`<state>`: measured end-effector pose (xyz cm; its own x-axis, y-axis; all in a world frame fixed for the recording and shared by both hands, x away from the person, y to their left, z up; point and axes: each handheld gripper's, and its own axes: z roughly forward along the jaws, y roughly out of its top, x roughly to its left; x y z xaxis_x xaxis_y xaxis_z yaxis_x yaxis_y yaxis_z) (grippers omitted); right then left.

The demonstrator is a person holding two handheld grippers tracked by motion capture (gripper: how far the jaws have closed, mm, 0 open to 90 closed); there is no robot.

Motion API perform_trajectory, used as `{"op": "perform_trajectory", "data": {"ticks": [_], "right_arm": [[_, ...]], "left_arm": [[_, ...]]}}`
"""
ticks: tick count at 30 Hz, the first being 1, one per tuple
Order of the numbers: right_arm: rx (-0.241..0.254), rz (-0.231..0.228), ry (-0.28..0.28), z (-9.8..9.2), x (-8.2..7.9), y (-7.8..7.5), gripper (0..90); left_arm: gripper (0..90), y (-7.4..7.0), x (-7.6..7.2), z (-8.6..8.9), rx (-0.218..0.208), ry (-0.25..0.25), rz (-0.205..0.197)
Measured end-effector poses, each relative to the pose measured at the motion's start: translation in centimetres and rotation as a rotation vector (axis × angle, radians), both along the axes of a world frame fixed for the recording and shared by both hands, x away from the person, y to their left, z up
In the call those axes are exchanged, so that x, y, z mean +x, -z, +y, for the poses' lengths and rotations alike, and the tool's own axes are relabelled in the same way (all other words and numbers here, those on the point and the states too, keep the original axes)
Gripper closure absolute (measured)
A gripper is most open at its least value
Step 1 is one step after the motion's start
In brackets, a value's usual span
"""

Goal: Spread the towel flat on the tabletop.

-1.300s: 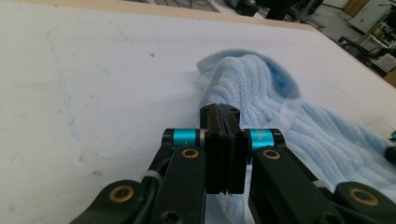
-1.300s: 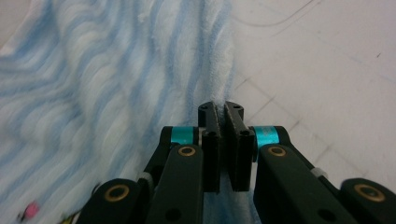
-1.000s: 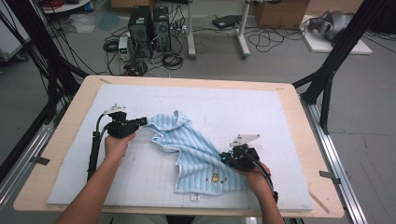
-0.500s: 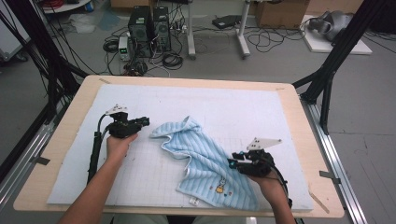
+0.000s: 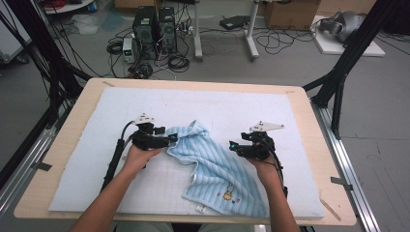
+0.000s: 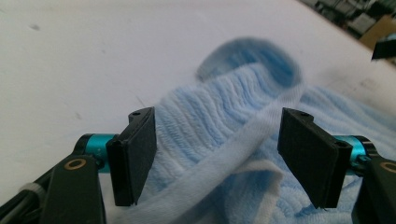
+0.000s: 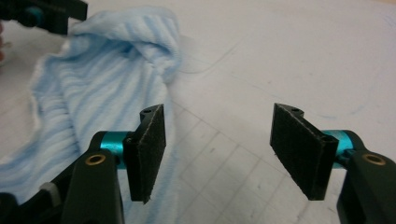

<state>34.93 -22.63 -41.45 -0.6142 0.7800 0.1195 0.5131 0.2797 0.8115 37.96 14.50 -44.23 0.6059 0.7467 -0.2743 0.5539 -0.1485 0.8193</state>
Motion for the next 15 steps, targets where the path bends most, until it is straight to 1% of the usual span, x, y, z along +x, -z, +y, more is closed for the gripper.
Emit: {"op": "perform_trajectory", "data": {"ticks": [1, 2, 3, 4, 5, 6, 7, 8, 11, 12, 13, 14, 15], "right_arm": [[0.001, 0.007, 0.010, -0.1, 0.1, 0.1, 34.7], [-0.001, 0.011, 0.021, -0.1, 0.2, 0.1, 35.1], [-0.001, 0.015, 0.029, -0.1, 0.3, 0.2, 36.7], [-0.002, 0.029, 0.028, -0.1, 0.3, 0.3, 41.4], [-0.010, 0.044, 0.023, 0.0, 0.3, 0.4, 46.5], [-0.020, 0.056, 0.024, 0.2, 0.3, 0.5, 48.8], [-0.036, 0.066, 0.012, 0.4, 0.4, 0.7, 51.3], [-0.046, 0.068, 0.001, 0.6, 0.4, 0.8, 52.3], [-0.049, 0.058, -0.006, 0.9, 0.4, 0.8, 54.0], [-0.046, 0.058, -0.006, 1.0, 0.4, 0.8, 54.0], [-0.046, 0.056, -0.008, 1.1, 0.6, 0.8, 54.0], [-0.042, 0.057, -0.008, 1.2, 0.6, 0.8, 54.0], [-0.043, 0.048, -0.016, 1.2, 0.7, 0.9, 53.6]], "left_arm": [[29.0, 0.2, 0.0, -0.4, 0.012, 0.015, 0.012], [29.6, 0.5, 0.0, -0.8, 0.033, 0.029, 0.018], [34.6, 0.7, 0.0, -1.2, 0.054, 0.035, 0.022], [42.4, 0.8, 0.0, -1.4, 0.069, 0.043, 0.024], [51.7, 0.9, -0.1, -1.5, 0.077, 0.043, 0.018], [59.4, 0.8, -0.1, -1.6, 0.091, 0.041, 0.014], [70.6, 0.8, -0.1, -1.4, 0.087, 0.041, 0.016], [75.2, 0.7, 0.0, -1.1, 0.082, 0.044, 0.024], [79.0, 0.4, 0.1, -0.4, 0.097, 0.050, 0.021], [79.1, 0.3, 0.1, 0.0, 0.089, 0.045, 0.021], [79.3, 0.2, 0.1, 0.4, 0.094, 0.044, 0.022], [79.4, 0.1, 0.1, 0.6, 0.085, 0.040, 0.018], [79.4, 0.0, 0.0, 0.9, 0.087, 0.039, 0.016]]}}
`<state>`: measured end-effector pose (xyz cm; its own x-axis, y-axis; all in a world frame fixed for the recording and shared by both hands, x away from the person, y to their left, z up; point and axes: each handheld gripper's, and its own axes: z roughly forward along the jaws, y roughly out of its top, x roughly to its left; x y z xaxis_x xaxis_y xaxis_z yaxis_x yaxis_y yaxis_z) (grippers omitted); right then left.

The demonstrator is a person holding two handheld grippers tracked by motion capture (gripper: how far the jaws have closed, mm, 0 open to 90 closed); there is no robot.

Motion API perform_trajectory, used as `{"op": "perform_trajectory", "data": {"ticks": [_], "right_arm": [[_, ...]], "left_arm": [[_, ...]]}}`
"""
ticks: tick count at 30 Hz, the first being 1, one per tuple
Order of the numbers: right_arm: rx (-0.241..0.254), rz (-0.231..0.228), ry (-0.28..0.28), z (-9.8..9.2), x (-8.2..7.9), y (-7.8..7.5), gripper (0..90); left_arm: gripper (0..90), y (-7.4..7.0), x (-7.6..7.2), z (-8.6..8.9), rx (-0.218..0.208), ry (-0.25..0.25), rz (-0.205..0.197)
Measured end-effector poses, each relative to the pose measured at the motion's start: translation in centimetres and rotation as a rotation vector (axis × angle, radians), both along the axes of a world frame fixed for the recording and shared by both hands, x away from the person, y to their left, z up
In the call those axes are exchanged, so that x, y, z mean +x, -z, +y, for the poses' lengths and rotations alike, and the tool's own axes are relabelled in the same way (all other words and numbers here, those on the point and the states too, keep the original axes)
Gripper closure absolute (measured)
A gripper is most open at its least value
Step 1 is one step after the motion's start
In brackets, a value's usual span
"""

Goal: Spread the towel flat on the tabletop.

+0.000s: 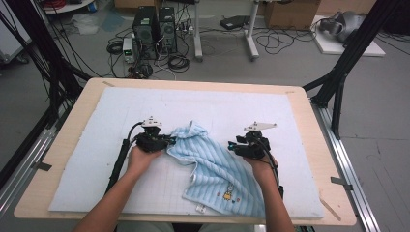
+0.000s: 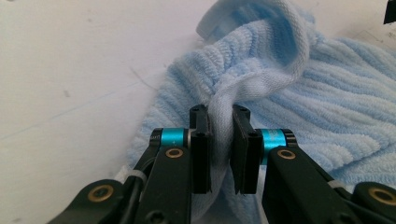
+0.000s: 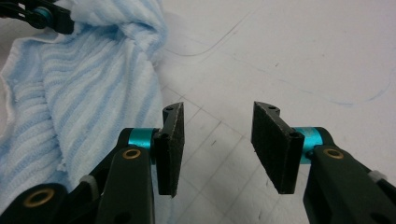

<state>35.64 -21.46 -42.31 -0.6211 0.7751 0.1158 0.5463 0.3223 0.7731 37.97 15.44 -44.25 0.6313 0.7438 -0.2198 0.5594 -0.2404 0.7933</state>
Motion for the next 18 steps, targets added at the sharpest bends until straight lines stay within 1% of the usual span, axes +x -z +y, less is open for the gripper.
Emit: {"op": "perform_trajectory", "data": {"ticks": [4, 7, 9, 11, 12, 14, 15, 18], "right_arm": [[0.026, -0.050, -0.043, 0.6, 0.3, -0.1, 48.9], [0.042, -0.035, -0.059, 1.4, 1.1, 0.0, 42.5], [0.052, -0.030, -0.068, 2.1, 1.6, -0.1, 41.6], [0.037, -0.039, -0.085, 2.9, 2.4, -0.4, 41.4], [0.033, -0.045, -0.087, 3.3, 2.8, -0.5, 41.8], [0.027, -0.043, -0.092, 4.0, 3.7, -0.8, 44.0], [0.020, -0.044, -0.097, 4.3, 4.1, -0.9, 45.0], [-0.017, -0.026, -0.120, 5.9, 5.4, -0.7, 46.0]], "left_arm": [[79.4, 0.0, -0.2, 1.0, 0.015, 0.007, 0.008], [79.2, -0.1, -0.4, 1.6, 0.023, 0.014, 0.009], [79.1, -0.3, -0.5, 1.9, 0.029, 0.015, 0.001], [79.2, -0.4, -0.6, 2.2, 0.038, 0.019, -0.005], [79.3, -0.5, -0.7, 2.3, 0.036, 0.016, -0.005], [79.4, -0.4, -0.8, 2.7, 0.035, 0.012, -0.006], [79.4, -0.3, -0.9, 2.9, 0.034, 0.007, 0.001], [79.4, -0.3, -1.1, 3.4, 0.026, 0.002, -0.005]]}}
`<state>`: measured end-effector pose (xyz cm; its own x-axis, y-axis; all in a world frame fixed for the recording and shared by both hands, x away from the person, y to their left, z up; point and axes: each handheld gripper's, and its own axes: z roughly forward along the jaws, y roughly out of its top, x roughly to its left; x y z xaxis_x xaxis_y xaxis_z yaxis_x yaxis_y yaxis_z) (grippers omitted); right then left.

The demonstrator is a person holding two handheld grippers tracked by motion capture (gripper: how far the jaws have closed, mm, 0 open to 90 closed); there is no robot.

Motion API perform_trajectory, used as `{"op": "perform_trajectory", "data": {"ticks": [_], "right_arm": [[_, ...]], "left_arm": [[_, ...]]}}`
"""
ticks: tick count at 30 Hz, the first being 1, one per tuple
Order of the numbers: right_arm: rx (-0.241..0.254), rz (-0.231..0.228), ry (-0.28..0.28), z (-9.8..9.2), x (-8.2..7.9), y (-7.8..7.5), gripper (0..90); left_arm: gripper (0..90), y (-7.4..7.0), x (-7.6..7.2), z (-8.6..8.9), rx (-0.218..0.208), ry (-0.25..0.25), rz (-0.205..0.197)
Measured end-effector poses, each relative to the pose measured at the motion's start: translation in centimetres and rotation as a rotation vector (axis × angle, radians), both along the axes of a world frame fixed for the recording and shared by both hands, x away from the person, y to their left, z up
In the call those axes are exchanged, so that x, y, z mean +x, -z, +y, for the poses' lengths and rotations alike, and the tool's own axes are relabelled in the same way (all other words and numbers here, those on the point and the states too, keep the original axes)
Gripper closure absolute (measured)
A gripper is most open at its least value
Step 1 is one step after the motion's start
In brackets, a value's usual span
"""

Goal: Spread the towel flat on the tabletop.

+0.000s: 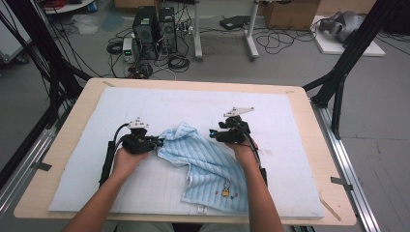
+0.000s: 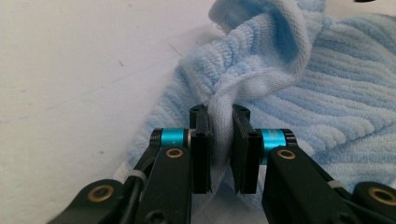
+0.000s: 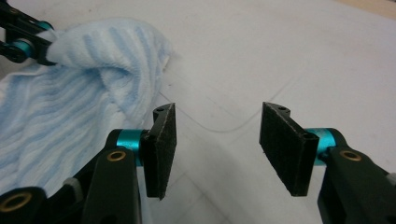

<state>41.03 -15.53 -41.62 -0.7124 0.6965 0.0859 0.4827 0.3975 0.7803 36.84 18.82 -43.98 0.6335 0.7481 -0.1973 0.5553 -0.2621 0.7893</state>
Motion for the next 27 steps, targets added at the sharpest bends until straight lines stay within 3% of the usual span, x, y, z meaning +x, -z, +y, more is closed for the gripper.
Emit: {"op": "perform_trajectory", "data": {"ticks": [8, 14, 17, 19, 23, 27], "right_arm": [[-0.025, 0.049, -0.051, 4.5, 1.6, 1.2, 46.2], [-0.051, 0.110, -0.068, 6.5, 2.2, 2.5, 43.6], [-0.068, 0.097, -0.066, 7.2, 2.1, 2.7, 42.8], [-0.093, 0.086, -0.067, 7.3, 2.0, 2.6, 51.8], [-0.096, 0.068, -0.142, 8.0, 1.6, 2.5, 87.1], [-0.126, 0.041, -0.131, 8.0, 1.4, 2.2, 88.9]], "left_arm": [[79.4, 0.2, -0.2, 1.1, -0.019, -0.012, -0.008], [79.4, 0.3, -0.2, 1.3, -0.022, -0.012, -0.009], [79.4, 0.4, -0.2, 1.3, -0.019, -0.011, -0.006], [79.4, 0.4, -0.2, 1.2, -0.018, -0.012, -0.006], [79.4, 0.4, -0.2, 1.3, -0.016, -0.010, -0.008], [79.4, 0.5, -0.1, 1.3, -0.025, -0.020, -0.008]]}}
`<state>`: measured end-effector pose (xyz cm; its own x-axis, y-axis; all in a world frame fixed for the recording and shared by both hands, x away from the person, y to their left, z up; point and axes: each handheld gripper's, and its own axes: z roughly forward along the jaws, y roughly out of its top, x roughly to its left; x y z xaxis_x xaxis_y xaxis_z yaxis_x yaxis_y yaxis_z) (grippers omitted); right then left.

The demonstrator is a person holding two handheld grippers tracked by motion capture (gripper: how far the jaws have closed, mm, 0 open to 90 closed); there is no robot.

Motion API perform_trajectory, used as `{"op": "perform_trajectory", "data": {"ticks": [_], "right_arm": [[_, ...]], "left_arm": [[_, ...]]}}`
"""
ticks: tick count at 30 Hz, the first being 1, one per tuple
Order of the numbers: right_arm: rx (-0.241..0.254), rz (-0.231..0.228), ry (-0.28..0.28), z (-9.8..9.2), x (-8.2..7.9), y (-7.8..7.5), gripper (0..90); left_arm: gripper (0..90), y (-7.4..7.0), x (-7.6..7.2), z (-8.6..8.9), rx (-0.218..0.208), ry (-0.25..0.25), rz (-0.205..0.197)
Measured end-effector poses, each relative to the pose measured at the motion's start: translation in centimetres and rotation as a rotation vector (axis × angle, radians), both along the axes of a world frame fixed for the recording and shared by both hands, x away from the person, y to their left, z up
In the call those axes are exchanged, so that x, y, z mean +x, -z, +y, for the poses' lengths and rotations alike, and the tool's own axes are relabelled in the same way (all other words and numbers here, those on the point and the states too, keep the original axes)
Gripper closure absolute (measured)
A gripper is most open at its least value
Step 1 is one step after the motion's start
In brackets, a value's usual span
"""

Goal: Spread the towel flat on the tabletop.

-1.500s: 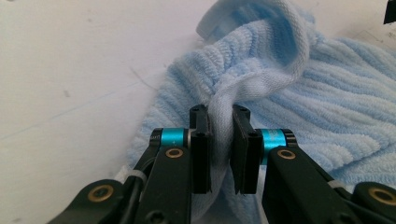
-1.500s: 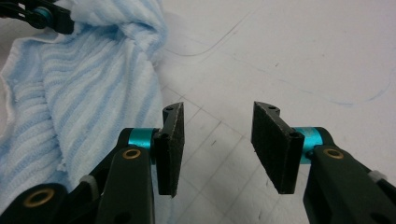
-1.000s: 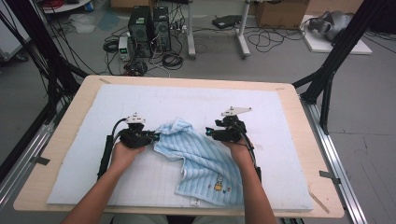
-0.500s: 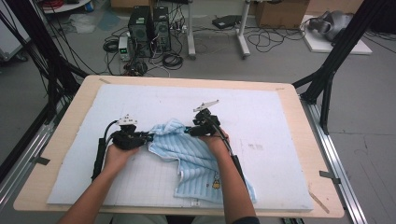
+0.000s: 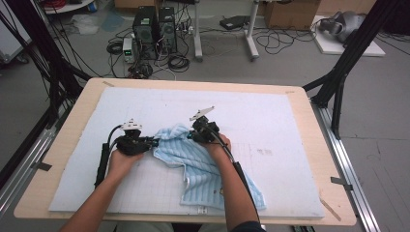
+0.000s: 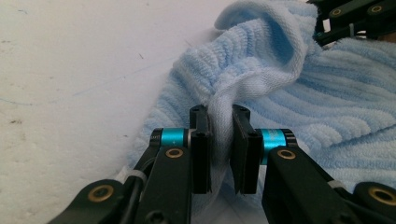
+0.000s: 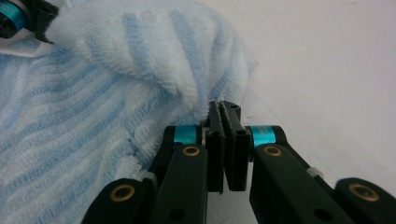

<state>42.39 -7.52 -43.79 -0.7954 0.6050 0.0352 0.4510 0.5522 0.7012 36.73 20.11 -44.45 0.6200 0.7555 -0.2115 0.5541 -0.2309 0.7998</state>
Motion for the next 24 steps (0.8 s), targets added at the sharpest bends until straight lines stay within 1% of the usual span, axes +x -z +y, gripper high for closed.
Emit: {"op": "perform_trajectory", "data": {"ticks": [3, 6, 7, 9, 10, 11, 12, 13, 14, 15, 16, 17, 19, 21, 22, 24], "right_arm": [[-0.009, -0.038, 0.061, -1.2, 0.0, -0.8, 89.0], [-0.011, -0.067, 0.147, -3.0, 0.2, -1.6, 89.0], [-0.014, -0.076, 0.168, -3.6, 0.2, -1.9, 89.0], [-0.003, -0.085, 0.189, -4.6, 0.2, -2.3, 89.1], [-0.006, -0.088, 0.198, -4.9, 0.1, -2.5, 89.1], [-0.013, -0.092, 0.205, -5.0, 0.0, -2.6, 89.1], [-0.038, -0.107, 0.209, -5.2, -0.1, -2.7, 89.2], [-0.051, -0.109, 0.225, -5.3, -0.2, -2.8, 89.4], [-0.070, -0.119, 0.235, -5.4, -0.2, -2.9, 90.0], [-0.088, -0.126, 0.249, -5.5, -0.3, -3.0, 90.0], [-0.100, -0.127, 0.263, -5.8, -0.3, -3.0, 90.0], [-0.100, -0.124, 0.273, -6.1, -0.3, -3.1, 90.0], [-0.105, -0.127, 0.294, -6.9, -0.4, -3.3, 90.0], [-0.105, -0.134, 0.322, -7.7, -0.4, -3.5, 90.0], [-0.113, -0.139, 0.344, -8.1, -0.4, -3.6, 90.0], [-0.121, -0.146, 0.395, -9.3, -0.4, -3.7, 90.0]], "left_arm": [[79.4, 0.0, 0.0, 0.0, 0.002, -0.003, -0.005], [79.4, 0.0, 0.0, -0.1, 0.000, -0.006, -0.009], [79.4, 0.0, 0.0, -0.2, -0.007, -0.005, -0.008], [79.3, 0.1, 0.0, -0.5, -0.011, -0.005, -0.015], [79.3, 0.1, 0.0, -0.6, -0.015, -0.006, -0.016], [79.0, 0.1, 0.0, -0.8, -0.025, -0.013, -0.019], [78.1, 0.1, 0.1, -1.0, -0.028, -0.019, -0.023], [75.0, 0.2, 0.1, -1.2, -0.031, -0.040, -0.027], [67.8, 0.2, 0.1, -1.3, -0.028, -0.067, -0.033], [58.6, 0.2, 0.2, -1.3, -0.026, -0.091, -0.035], [52.4, 0.2, 0.2, -1.4, -0.033, -0.103, -0.037], [50.9, 0.2, 0.2, -1.3, -0.033, -0.104, -0.040], [46.5, 0.0, 0.2, -1.2, -0.021, -0.122, -0.054], [43.8, -0.1, 0.2, -1.0, -0.022, -0.137, -0.061], [43.3, -0.1, 0.2, -0.9, -0.028, -0.141, -0.062], [42.9, -0.2, 0.2, -0.8, -0.025, -0.142, -0.067]]}}
